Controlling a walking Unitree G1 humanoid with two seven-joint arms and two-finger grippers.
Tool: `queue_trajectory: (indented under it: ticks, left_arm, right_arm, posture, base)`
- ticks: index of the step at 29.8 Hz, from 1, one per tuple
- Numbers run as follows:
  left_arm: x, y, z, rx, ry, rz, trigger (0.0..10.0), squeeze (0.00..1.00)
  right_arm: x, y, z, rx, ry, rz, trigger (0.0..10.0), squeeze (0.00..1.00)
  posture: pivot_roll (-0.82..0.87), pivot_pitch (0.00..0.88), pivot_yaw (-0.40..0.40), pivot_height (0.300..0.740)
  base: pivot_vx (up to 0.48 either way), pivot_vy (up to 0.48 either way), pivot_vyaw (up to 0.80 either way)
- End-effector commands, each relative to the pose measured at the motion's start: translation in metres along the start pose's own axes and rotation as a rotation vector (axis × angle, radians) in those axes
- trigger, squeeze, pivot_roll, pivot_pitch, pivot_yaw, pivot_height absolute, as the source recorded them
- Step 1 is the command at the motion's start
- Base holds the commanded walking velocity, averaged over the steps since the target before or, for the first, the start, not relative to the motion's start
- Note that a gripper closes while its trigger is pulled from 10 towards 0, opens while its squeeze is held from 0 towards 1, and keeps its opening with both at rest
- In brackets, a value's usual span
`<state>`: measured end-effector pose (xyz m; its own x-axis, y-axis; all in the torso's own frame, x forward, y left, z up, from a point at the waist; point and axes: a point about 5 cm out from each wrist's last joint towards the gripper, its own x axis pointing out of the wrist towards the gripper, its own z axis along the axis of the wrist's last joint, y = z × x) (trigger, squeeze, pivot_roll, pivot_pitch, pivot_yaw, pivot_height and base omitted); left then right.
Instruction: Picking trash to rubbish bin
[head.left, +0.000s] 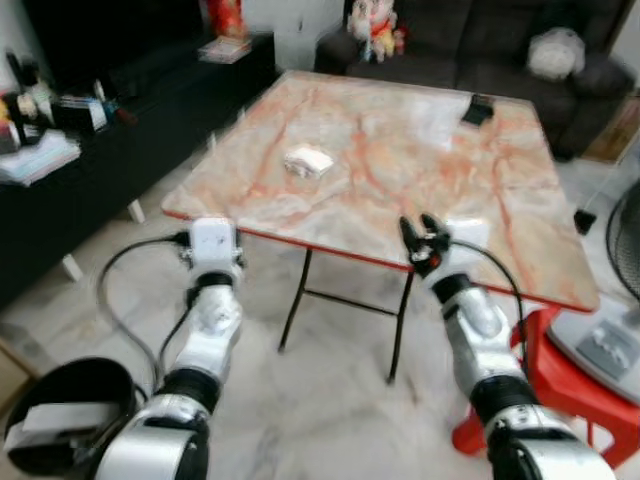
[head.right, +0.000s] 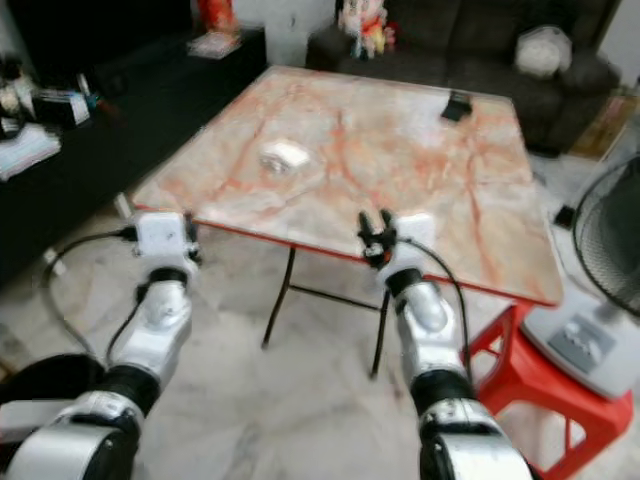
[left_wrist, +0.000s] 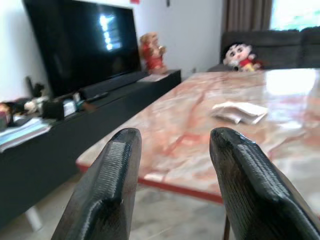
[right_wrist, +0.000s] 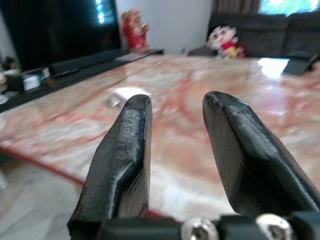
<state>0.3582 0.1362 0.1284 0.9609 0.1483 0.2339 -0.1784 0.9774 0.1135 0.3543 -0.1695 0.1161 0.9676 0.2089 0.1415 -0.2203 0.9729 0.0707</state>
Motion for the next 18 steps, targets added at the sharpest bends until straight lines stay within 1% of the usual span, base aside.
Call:
queue_trajectory:
  ticks: [1, 6, 12, 14, 16, 17, 18]
  left_arm:
    - [0.0046, 0.0093, 0.0023, 0.012, -0.007, 0.023, 10.0, 0.00]
    - [0.0045, 0.0085, 0.0023, 0.011, -0.007, 0.019, 10.0, 0.00]
    - [0.0042, 0.0072, 0.0026, 0.008, -0.008, 0.016, 10.0, 0.00]
    - [0.0042, 0.0070, 0.0027, 0.008, -0.009, 0.015, 10.0, 0.00]
    - [0.0043, 0.0070, 0.0030, 0.008, -0.009, 0.015, 10.0, 0.00]
    - [0.0044, 0.0071, 0.0031, 0.008, -0.010, 0.015, 10.0, 0.00]
    - [0.0046, 0.0072, 0.0033, 0.008, -0.010, 0.016, 10.0, 0.00]
  right_arm:
    - [0.0072, 0.0084, 0.0066, 0.014, -0.028, 0.020, 10.0, 0.00]
    - [0.0072, 0.0087, 0.0069, 0.016, -0.030, 0.021, 10.0, 0.00]
    - [0.0065, 0.0092, 0.0080, -0.003, -0.040, 0.032, 10.0, 0.00]
    - [0.0065, 0.0102, 0.0088, -0.015, -0.047, 0.043, 10.0, 0.00]
    - [0.0065, 0.0110, 0.0091, -0.021, -0.048, 0.047, 10.0, 0.00]
    - [0.0065, 0.0112, 0.0088, -0.014, -0.048, 0.045, 10.0, 0.00]
    - [0.0065, 0.0106, 0.0080, 0.007, -0.044, 0.036, 10.0, 0.00]
  posture:
    - [-0.05, 0.000, -0.059, 0.740]
    - [-0.05, 0.000, -0.058, 0.740]
    - [-0.05, 0.000, -0.057, 0.740]
    - [-0.05, 0.000, -0.057, 0.740]
    - [-0.05, 0.000, -0.058, 0.740]
    - [-0.05, 0.000, -0.058, 0.740]
    - [-0.05, 0.000, -0.059, 0.740]
  base:
    - [0.330, 0.000, 0.00]
    - [0.332, 0.000, 0.00]
    - [0.343, 0.000, 0.00]
    - [0.371, 0.000, 0.49]
    - [0.373, 0.000, 0.80]
    - [0.386, 0.000, 0.80]
    - [0.390, 0.000, 0.00]
